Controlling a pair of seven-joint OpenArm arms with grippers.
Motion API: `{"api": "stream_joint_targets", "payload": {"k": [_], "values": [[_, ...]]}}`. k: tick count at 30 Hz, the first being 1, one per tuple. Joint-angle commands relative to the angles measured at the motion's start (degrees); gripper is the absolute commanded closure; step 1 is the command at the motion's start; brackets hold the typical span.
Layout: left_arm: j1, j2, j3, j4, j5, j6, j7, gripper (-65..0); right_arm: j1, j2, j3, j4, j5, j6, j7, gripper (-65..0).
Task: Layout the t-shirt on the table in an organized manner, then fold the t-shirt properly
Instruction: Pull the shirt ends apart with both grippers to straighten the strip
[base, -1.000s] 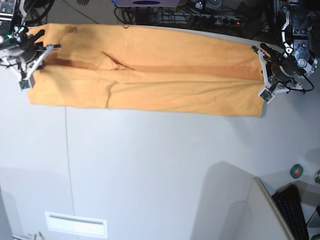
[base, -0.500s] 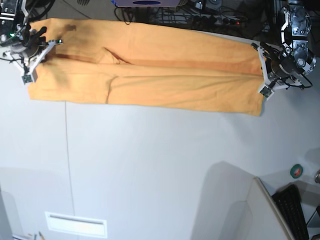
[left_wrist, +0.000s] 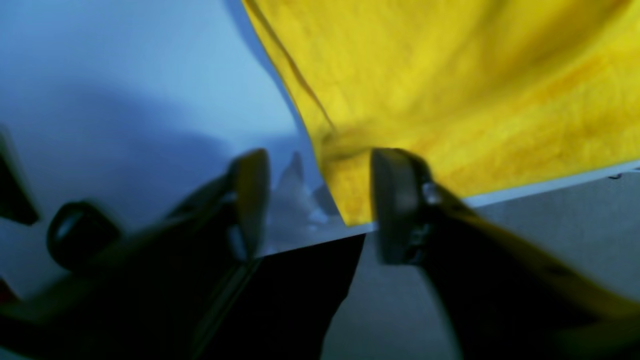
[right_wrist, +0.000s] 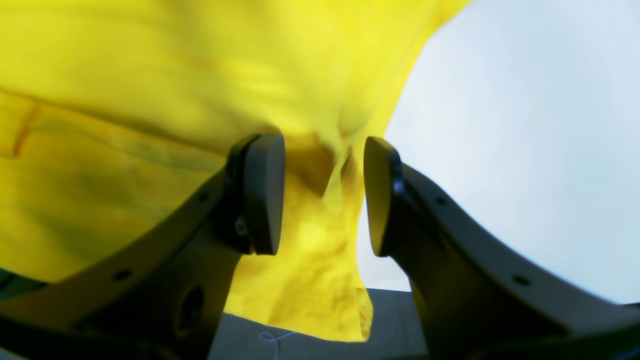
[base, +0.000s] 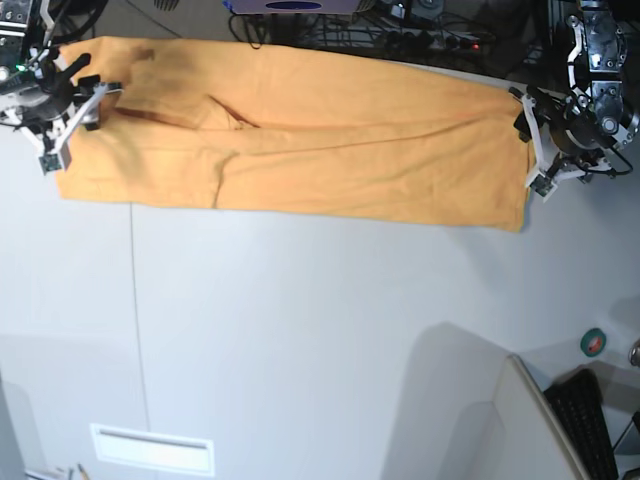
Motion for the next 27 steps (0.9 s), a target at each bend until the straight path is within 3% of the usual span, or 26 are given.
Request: {"api": "stream_joint_targets", "payload": {"k": [1,7,9,10,11,12,17,27], "values": [[0.34,-1.09,-2.21,1.28,0.79,0.08,0.17,-39.7,-0.29,0.6,0.48,1.96,0.38,-0.08,0.67,-25.7],[-0.1,-0.56,-10.57,4.27,0.18,-0.27,0.17,-35.2,-0.47,0.6,0.48,6.53,0.38,-0.08,0.58,-25.4],[-0.45,1.37,-10.74,4.89,0.09,-0.27,0.08,-24.5,0.32,0.6,-0.04,6.45,0.47,-0.08,0.75,-21.6],[-1.15,2.86,-10.74,4.89,0.09,-0.27,-0.18,-15.0,1.03,0.52,-0.13,6.36,0.47,-0.08,0.67,-16.7],[-2.3,4.62,-10.74,4.36,0.09,-0.27,-0.18,-3.5,1.64,-0.27,-0.13,6.09,0.47,-0.08,0.67,-8.6],[-3.09,6.12,-10.74,3.74,0.09,-0.27,-0.18,0.0,2.08,-1.15,-0.13,5.92,0.38,-0.08,0.58,0.0],[-6.78,10.51,-9.86,-3.91,0.18,-0.27,-0.44,0.0,2.7,-2.47,-0.13,2.4,0.47,-0.08,0.58,0.0],[-12.85,10.69,-4.94,-18.24,0.7,0.17,-1.41,0.0,9.2,-2.03,0.04,-15.09,0.21,-0.08,0.93,0.0]]}}
